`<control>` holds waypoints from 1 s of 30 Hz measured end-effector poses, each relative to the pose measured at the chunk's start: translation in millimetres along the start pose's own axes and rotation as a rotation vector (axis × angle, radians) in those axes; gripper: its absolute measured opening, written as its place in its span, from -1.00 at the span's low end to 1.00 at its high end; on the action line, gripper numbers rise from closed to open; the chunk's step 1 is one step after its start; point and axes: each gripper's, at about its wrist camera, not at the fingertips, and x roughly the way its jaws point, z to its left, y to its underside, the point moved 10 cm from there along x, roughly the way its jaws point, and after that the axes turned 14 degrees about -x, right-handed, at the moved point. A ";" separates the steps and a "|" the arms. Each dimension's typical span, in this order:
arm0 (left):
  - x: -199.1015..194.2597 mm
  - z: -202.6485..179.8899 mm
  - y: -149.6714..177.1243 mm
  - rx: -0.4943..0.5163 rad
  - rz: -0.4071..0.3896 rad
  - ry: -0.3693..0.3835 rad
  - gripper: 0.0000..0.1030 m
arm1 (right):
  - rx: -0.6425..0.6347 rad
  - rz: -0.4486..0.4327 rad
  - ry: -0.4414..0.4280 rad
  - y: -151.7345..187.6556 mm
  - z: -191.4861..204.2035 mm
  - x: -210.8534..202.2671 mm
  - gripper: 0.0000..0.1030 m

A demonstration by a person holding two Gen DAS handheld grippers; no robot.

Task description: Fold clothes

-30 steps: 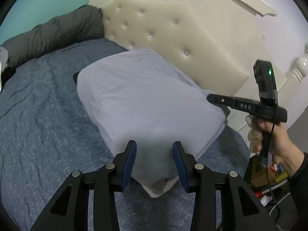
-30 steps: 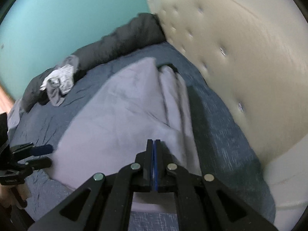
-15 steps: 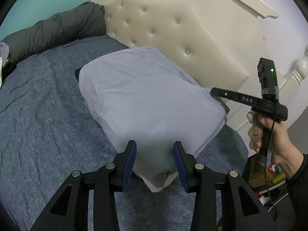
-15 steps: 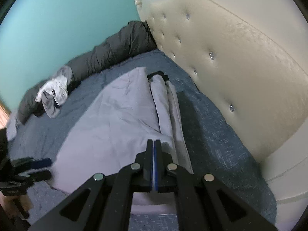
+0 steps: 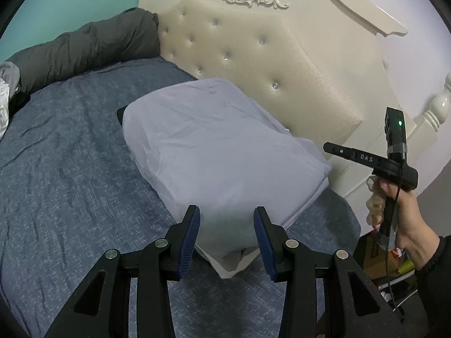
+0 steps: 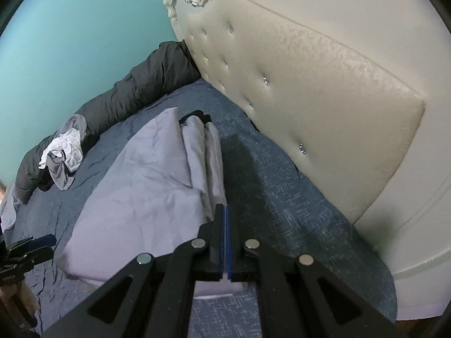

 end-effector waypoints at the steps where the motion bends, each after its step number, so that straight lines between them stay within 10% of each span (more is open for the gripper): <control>1: -2.9 -2.7 -0.3 0.004 -0.002 -0.001 -0.16 | -0.004 -0.002 -0.001 -0.9 2.3 -1.6 -1.00; 30: -107.5 -41.8 6.5 0.064 -0.087 0.034 -0.05 | -0.024 -0.123 0.014 -8.3 98.2 -110.4 -0.97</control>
